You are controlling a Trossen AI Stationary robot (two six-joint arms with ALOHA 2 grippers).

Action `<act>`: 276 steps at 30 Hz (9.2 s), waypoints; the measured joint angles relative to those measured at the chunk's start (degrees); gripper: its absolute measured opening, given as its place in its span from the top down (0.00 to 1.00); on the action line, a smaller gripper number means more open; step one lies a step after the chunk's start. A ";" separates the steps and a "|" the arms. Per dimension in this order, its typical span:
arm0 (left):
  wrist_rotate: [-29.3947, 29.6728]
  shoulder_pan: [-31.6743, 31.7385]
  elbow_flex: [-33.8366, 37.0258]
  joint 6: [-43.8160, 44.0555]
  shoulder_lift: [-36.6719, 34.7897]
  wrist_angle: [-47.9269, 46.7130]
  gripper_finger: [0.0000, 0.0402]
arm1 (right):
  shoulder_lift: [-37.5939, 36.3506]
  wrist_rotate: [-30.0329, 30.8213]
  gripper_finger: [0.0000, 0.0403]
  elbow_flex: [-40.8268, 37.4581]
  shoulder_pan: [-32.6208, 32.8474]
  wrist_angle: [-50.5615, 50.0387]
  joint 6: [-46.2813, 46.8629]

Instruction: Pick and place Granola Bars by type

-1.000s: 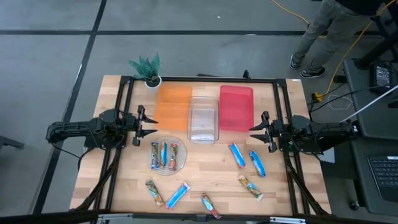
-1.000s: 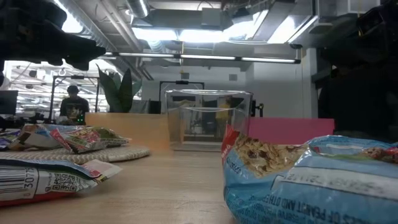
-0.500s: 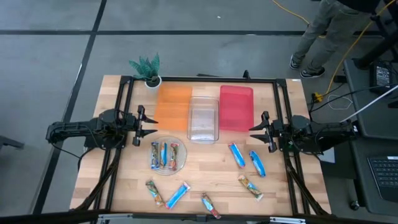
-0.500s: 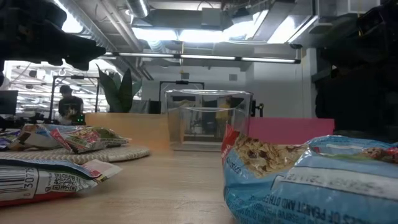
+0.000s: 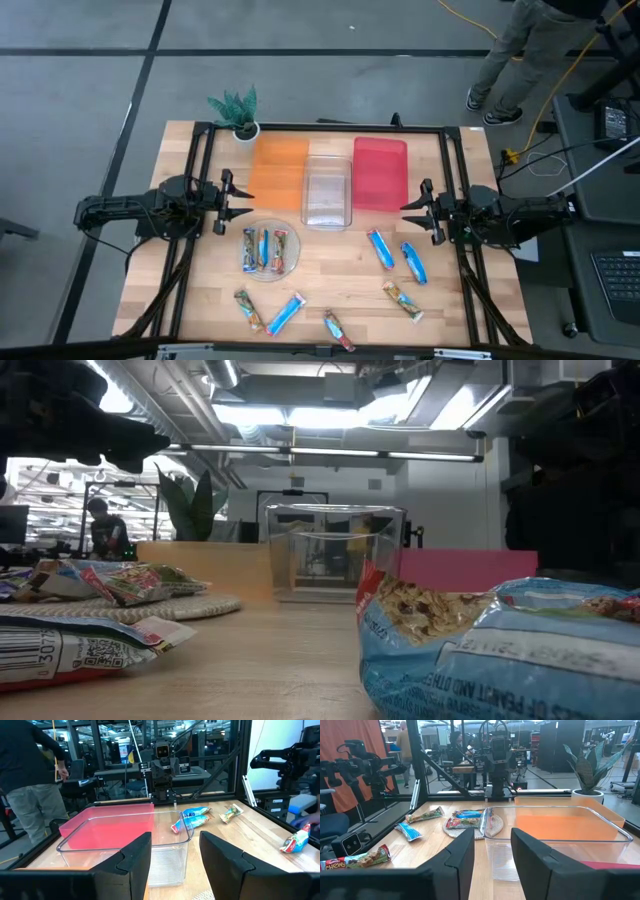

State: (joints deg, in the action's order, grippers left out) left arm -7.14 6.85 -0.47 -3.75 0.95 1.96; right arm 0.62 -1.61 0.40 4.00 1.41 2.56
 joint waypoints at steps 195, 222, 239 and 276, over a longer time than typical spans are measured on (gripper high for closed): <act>-0.02 0.00 0.00 -0.02 0.00 0.00 0.59 | 78.50 1.42 0.18 33.83 28.05 -41.26 81.38; -0.01 0.01 0.00 -0.02 0.00 0.00 0.60 | 78.34 -0.01 0.82 36.10 25.81 -40.65 71.49; -0.01 0.00 0.00 -0.02 0.00 0.00 0.60 | 78.34 5.15 0.83 55.86 18.46 -54.16 48.94; -0.01 0.01 0.00 -0.02 0.00 0.00 0.59 | 79.81 4.02 0.83 87.81 -9.26 -65.41 1.30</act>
State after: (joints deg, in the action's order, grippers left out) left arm -7.15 6.86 -0.47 -3.77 0.95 1.96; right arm 80.44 2.41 88.21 -5.26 -64.00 3.86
